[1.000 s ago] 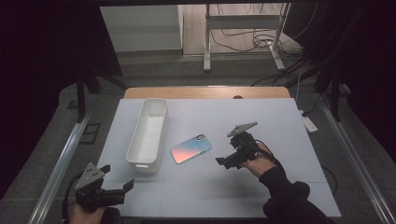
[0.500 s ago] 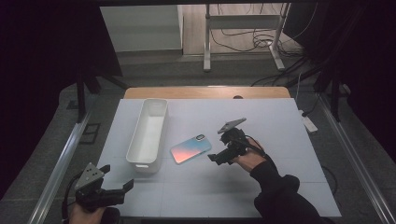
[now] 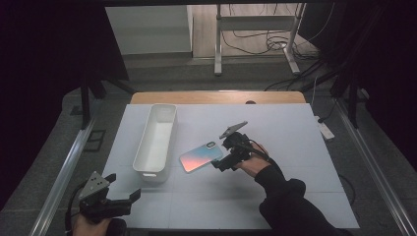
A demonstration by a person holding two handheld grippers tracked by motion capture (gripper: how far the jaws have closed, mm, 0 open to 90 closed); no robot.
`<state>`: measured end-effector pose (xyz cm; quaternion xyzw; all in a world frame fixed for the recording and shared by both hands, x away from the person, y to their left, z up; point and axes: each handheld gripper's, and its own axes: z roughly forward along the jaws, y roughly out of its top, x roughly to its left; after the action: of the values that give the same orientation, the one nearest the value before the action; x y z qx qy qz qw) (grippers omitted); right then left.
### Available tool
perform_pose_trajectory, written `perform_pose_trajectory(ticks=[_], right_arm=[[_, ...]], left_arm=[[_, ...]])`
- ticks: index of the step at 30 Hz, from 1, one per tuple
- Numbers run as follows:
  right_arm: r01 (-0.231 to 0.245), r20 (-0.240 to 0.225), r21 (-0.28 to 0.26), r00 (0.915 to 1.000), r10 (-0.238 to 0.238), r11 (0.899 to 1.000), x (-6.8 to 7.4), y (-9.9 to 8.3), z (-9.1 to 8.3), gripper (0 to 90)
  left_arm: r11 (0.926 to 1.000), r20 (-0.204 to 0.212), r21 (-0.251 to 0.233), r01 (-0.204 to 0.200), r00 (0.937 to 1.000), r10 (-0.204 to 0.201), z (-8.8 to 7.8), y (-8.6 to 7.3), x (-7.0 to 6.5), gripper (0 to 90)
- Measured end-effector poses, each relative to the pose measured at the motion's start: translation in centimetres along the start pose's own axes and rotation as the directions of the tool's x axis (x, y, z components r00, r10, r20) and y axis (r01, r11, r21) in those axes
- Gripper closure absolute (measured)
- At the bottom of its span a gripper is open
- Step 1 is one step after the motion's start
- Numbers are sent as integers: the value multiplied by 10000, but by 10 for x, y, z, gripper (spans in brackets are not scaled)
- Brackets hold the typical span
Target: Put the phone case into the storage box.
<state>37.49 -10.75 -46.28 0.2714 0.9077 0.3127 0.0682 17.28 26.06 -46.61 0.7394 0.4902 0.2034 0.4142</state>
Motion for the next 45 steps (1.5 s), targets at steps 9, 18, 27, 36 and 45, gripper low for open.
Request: perform_pose_trajectory(ticks=[9, 18, 27, 36, 45], right_arm=[[143, -40, 246, 9999, -143, 9996, 2, 13, 11, 0], [343, -31, 364, 9994, -342, 9987, 4, 26, 22, 0], [520, 52, 608, 9986, -524, 9968, 11, 39, 37, 0], [696, 100, 850, 9974, -707, 9939, 18, 50, 53, 0], [875, -114, 1044, 9962, -867, 9907, 24, 59, 67, 0]], left_arm=[[10000, 15, 5, -8, 10000, 8, 0, 0, 0, 13], [10000, 5, 29, -57, 10000, 57, 0, 0, 0, 13], [10000, 22, 38, -73, 10000, 72, 0, 0, 0, 13], [10000, 41, 42, -76, 10000, 76, 1, 0, 0, 13], [10000, 56, 23, -59, 10000, 59, 0, 0, 0, 12]])
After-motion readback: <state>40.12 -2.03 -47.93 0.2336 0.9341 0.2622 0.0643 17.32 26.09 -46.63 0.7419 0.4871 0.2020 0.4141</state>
